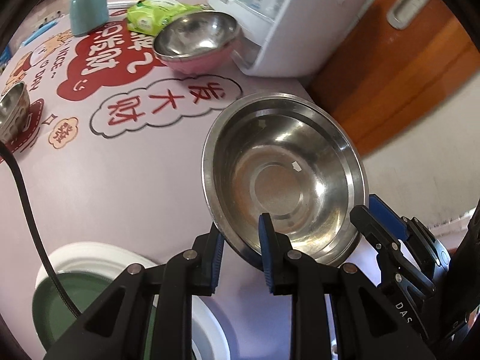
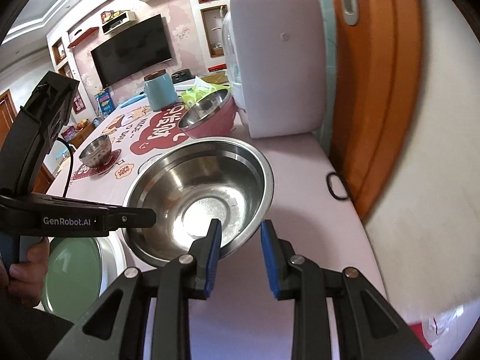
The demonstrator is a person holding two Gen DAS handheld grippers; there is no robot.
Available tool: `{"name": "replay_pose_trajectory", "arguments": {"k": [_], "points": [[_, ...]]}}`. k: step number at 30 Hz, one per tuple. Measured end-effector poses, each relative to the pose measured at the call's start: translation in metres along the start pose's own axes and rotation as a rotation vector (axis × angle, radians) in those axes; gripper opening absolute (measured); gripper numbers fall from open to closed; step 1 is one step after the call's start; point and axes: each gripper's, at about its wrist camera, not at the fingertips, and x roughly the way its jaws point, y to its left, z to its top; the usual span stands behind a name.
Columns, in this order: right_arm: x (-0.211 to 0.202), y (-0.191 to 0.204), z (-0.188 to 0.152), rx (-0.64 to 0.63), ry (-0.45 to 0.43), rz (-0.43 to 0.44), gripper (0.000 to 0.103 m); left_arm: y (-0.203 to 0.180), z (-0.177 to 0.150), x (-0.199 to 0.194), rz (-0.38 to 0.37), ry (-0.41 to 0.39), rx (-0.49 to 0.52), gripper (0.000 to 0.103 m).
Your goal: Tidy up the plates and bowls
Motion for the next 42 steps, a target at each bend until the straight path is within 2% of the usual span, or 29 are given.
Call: {"name": "replay_pose_trajectory", "arguments": {"k": [8, 9, 10, 16, 25, 29, 33, 42], "points": [[-0.028, 0.001, -0.028, 0.013, 0.024, -0.04, 0.027, -0.019, -0.026, -0.004, -0.023, 0.054, 0.07, 0.022], [-0.031, 0.002, -0.03, 0.002, 0.024, -0.015, 0.015, -0.02, -0.029, -0.005, -0.033, 0.056, 0.082, 0.02], [-0.034, 0.006, -0.033, -0.013, 0.029, 0.005, 0.008, -0.025, -0.033, -0.005, -0.052, 0.068, 0.105, 0.021], [-0.042, 0.04, -0.053, -0.11, 0.072, 0.068, 0.008, -0.045, -0.059, -0.001, -0.08, 0.16, 0.178, 0.021], [-0.047, 0.032, -0.059, -0.026, 0.067, 0.042, 0.008, -0.031, -0.075, 0.006, -0.079, 0.295, 0.182, 0.021], [-0.046, 0.036, -0.057, -0.025, 0.068, 0.04, 0.008, -0.031, -0.077, 0.005, -0.093, 0.306, 0.201, 0.022], [-0.044, 0.044, -0.052, -0.039, 0.064, 0.042, 0.008, -0.032, -0.079, -0.003, -0.1, 0.298, 0.249, 0.041], [-0.047, 0.071, -0.035, -0.04, 0.041, -0.003, 0.008, -0.014, -0.073, -0.042, -0.131, 0.18, 0.287, 0.059]]}}
